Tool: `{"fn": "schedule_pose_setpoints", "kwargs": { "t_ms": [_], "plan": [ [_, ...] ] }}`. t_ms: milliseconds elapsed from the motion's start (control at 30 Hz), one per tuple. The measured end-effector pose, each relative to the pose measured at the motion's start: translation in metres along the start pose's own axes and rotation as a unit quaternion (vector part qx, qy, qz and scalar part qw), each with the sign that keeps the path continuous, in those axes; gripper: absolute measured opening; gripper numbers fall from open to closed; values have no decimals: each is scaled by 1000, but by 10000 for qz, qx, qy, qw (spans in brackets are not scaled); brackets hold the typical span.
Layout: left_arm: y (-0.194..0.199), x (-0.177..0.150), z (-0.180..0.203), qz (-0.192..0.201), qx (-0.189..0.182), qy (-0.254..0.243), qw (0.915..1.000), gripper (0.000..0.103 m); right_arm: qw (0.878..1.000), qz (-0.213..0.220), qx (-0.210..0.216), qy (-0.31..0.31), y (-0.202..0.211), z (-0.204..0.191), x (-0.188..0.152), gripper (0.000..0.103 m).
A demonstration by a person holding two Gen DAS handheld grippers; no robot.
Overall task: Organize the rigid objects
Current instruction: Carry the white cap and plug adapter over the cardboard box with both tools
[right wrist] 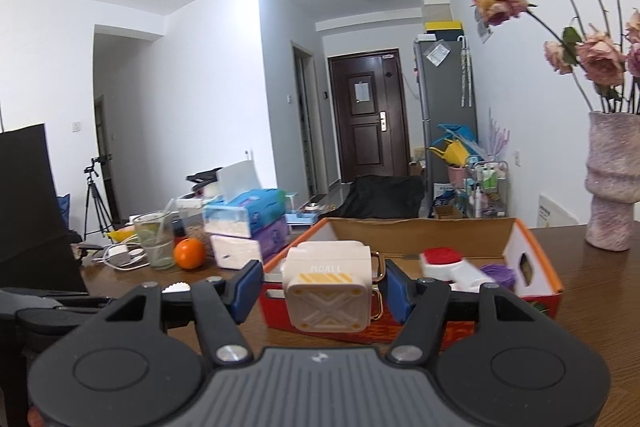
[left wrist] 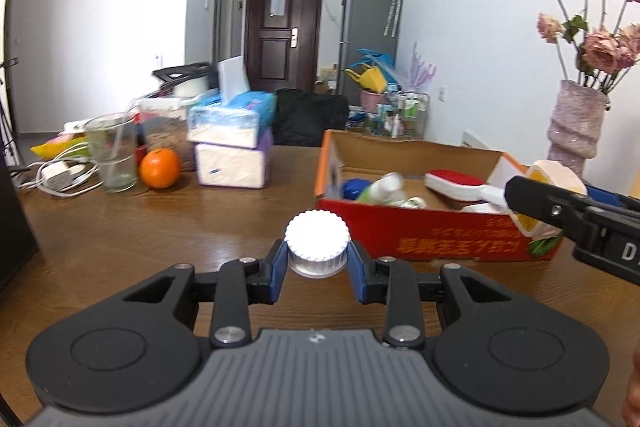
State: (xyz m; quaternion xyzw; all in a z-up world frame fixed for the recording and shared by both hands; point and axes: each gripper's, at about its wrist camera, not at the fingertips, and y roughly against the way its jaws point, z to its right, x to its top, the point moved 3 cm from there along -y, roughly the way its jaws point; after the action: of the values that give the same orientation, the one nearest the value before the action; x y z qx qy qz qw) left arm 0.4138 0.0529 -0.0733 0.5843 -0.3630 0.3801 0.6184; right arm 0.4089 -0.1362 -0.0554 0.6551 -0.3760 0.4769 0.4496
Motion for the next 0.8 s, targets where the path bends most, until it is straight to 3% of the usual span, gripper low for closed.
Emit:
{"fn": "schedule_pose_setpoints", "kwargs": {
  "t_ms": [433,800],
  "plan": [
    [-20,27,58,89,-192,-262,9994,33,9996,58,-242,-98,-10,50,18,63],
    [-66,61,87,78,58,-642,9979,33,9991,98,-400,-36,-49,78,39,63]
  ]
}}
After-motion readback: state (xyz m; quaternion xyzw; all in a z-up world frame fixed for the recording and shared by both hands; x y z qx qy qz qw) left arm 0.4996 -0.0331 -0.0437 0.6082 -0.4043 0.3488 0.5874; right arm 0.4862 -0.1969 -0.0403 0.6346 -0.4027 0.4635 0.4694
